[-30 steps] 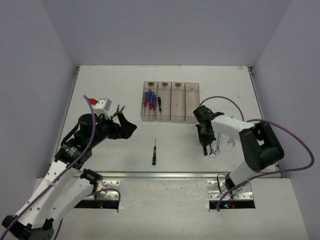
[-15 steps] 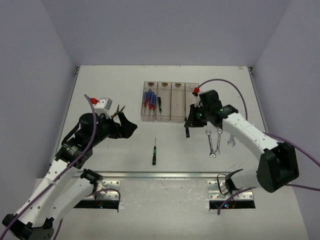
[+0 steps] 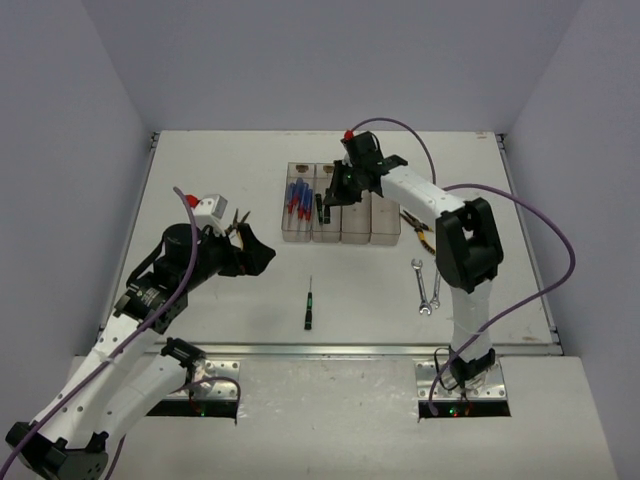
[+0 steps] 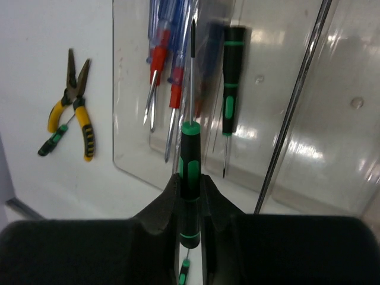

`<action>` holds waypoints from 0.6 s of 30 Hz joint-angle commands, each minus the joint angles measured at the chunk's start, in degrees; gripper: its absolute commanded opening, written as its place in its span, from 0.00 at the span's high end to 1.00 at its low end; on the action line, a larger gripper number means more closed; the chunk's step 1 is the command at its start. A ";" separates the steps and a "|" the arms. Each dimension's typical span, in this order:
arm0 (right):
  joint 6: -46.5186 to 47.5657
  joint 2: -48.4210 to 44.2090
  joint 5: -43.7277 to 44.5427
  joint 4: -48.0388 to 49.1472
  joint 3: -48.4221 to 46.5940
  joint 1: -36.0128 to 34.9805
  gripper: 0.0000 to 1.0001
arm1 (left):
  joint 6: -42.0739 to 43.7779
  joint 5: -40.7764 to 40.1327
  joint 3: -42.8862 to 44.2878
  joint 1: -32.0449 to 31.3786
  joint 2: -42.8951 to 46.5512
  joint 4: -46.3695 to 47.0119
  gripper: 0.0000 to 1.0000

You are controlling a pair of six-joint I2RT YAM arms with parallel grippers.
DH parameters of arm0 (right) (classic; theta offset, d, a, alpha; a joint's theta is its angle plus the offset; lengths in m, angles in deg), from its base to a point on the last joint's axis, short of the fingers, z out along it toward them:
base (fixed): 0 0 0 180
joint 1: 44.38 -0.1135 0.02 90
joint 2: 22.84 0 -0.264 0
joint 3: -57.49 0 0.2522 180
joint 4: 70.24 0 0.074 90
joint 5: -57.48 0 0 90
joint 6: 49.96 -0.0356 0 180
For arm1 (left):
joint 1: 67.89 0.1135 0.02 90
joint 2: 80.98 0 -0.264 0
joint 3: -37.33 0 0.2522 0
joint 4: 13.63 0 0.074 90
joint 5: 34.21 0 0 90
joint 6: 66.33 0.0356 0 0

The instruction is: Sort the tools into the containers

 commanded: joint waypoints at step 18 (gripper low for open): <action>-8.67 -14.33 34.39 -3.30 17.49 -25.84 0.01 | -0.06 -0.51 -0.07 -0.24 3.07 2.03 0.00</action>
